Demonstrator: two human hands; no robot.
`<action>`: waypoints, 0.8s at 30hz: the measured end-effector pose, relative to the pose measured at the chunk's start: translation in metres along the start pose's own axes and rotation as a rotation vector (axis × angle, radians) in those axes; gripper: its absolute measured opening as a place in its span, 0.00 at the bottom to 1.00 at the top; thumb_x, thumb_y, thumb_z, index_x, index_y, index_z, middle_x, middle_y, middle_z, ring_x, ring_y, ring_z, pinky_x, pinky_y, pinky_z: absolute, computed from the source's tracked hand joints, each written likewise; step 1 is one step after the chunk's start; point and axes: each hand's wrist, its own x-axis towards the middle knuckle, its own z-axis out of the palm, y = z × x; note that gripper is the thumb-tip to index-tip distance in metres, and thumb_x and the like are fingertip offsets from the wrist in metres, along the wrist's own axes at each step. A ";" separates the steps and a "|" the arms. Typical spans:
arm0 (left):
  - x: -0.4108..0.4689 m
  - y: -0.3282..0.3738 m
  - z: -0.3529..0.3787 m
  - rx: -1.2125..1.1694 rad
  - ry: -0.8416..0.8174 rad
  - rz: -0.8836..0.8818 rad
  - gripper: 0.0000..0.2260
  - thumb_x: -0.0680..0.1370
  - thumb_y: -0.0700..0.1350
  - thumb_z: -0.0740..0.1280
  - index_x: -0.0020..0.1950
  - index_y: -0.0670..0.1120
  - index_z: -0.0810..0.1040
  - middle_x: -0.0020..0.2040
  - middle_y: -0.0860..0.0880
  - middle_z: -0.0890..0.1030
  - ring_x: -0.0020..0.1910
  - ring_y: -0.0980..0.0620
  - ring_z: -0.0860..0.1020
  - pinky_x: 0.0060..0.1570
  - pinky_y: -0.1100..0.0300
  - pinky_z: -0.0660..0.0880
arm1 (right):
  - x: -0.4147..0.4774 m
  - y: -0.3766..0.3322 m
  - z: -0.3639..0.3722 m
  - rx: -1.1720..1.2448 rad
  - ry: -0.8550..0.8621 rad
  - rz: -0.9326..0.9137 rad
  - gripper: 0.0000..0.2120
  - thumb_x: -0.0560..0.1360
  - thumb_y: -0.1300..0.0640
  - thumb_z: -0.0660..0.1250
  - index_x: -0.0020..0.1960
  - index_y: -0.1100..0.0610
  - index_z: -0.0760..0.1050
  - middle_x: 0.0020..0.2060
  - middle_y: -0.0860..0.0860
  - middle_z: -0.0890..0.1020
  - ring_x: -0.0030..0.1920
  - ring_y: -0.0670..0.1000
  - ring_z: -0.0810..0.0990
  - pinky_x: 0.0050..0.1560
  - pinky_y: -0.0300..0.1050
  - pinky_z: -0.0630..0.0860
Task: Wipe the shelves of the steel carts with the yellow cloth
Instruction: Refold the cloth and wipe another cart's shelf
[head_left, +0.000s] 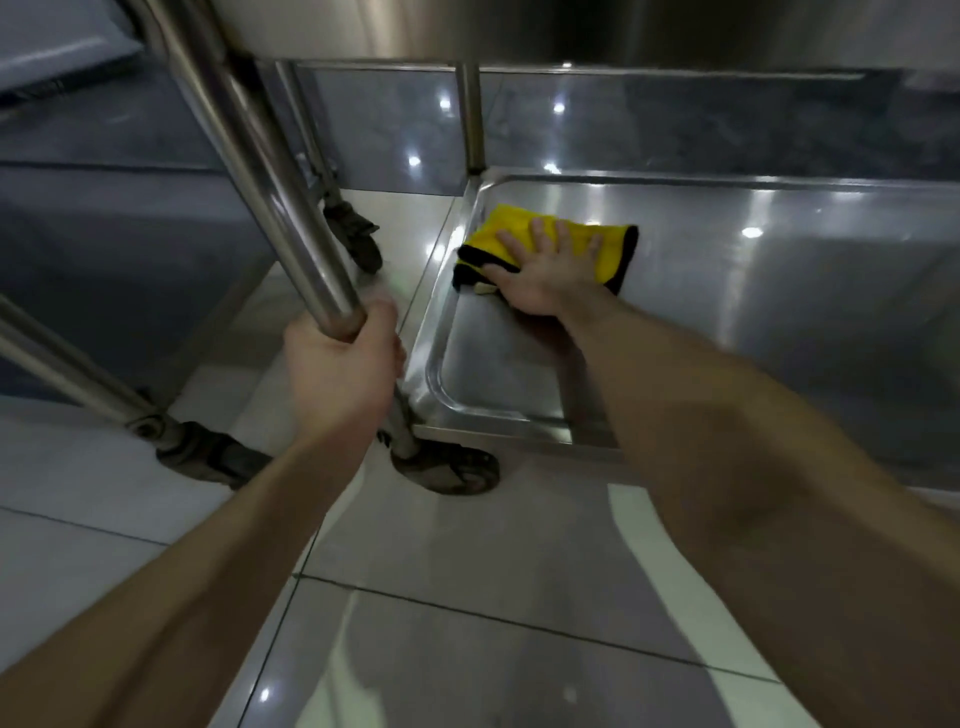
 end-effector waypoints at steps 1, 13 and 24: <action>0.000 0.000 0.001 -0.013 0.000 -0.002 0.18 0.78 0.45 0.69 0.28 0.52 0.71 0.26 0.51 0.71 0.25 0.51 0.71 0.31 0.54 0.72 | 0.000 -0.015 0.001 0.002 -0.015 -0.027 0.38 0.79 0.22 0.43 0.86 0.34 0.46 0.88 0.48 0.43 0.87 0.60 0.39 0.77 0.79 0.34; -0.001 0.012 0.001 0.018 0.013 -0.086 0.21 0.82 0.44 0.70 0.29 0.48 0.72 0.23 0.52 0.74 0.24 0.53 0.74 0.27 0.61 0.71 | -0.153 -0.037 0.030 -0.030 -0.063 -0.269 0.32 0.83 0.27 0.41 0.85 0.32 0.43 0.86 0.43 0.38 0.86 0.52 0.33 0.79 0.74 0.31; -0.008 0.027 -0.011 0.254 0.030 -0.265 0.33 0.73 0.74 0.73 0.64 0.49 0.83 0.54 0.53 0.84 0.55 0.50 0.83 0.53 0.56 0.77 | -0.243 0.143 0.013 0.062 -0.027 0.154 0.34 0.80 0.23 0.44 0.84 0.28 0.44 0.86 0.38 0.41 0.86 0.49 0.37 0.82 0.68 0.35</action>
